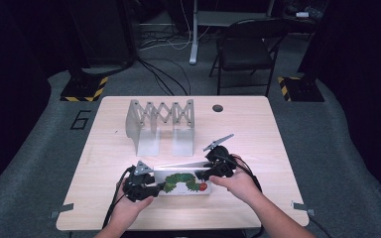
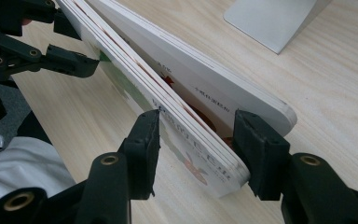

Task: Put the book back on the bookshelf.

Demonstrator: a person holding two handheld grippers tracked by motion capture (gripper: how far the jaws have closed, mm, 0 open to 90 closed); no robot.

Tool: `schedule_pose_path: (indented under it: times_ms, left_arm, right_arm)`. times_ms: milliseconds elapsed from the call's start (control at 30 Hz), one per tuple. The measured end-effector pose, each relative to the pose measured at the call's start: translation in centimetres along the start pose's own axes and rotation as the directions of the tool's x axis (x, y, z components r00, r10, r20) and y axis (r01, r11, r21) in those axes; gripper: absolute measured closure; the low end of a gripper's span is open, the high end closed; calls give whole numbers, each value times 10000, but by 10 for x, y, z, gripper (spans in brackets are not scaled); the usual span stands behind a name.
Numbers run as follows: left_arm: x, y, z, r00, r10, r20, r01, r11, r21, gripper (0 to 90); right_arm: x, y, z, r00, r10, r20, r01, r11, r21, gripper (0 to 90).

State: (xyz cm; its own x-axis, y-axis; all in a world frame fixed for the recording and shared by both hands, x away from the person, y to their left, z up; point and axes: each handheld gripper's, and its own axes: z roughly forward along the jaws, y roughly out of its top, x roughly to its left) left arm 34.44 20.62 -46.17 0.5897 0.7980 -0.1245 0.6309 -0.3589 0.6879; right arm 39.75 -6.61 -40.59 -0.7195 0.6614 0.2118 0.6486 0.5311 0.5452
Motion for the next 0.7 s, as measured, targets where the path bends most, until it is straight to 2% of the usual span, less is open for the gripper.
schedule_pose_path:
  times_ms: [67,133,267,433,467,600,633,700]
  left_arm:
    - [0,0,0,10000,-6,-34,6,10000,-50,556]
    - [1,0,-1,9999,96,29,-96,10000,27,555]
    - [1,-1,-1,9998,-51,209,52,10000,-23,551]
    - [1,-2,-3,9996,183,231,-185,9998,84,549]
    - [1,-2,-2,9996,130,242,-132,9999,55,549]
    - [-2,-3,-4,9995,179,245,-180,9998,24,550]
    - [-2,-4,-4,9994,242,245,-243,9997,24,550]
    - [-3,-5,-5,9991,304,283,-306,9995,57,550]
  right_arm:
    - [1,0,0,10000,85,-4,-85,10000,31,514]
    - [0,0,0,10000,-24,-24,24,10000,30,515]
    - [0,-1,-1,9999,-81,-110,82,9999,126,521]
    - [2,-2,-3,9999,-44,-154,47,9998,177,521]
    - [1,-2,-2,9997,-201,-156,203,9997,159,521]
    - [5,-4,-4,9999,-113,-129,115,9998,188,521]
    - [4,-5,-4,9994,-288,-171,291,9994,168,522]
    - [6,-7,-6,9994,-288,-216,292,9994,175,524]
